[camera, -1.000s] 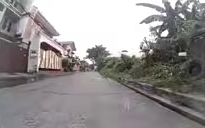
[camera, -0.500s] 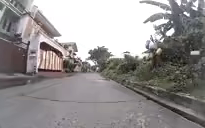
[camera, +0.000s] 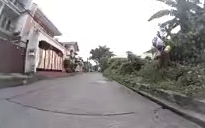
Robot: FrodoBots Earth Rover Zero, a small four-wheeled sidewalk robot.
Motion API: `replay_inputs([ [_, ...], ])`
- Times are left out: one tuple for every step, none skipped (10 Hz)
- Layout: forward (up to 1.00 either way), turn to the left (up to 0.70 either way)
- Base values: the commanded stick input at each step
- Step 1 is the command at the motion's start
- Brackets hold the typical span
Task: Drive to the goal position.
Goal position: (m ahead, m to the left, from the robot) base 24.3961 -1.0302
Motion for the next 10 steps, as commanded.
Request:
replay_inputs([
  [0.98,0.00],
  [0.98,0.00],
  [0.98,0.00],
  [0.98,0.00],
  [0.98,-0.01],
  [0.98,-0.02],
  [0.98,-0.01],
  [0.98,0.00],
  [0.98,-0.01],
  [0.98,-0.01],
])
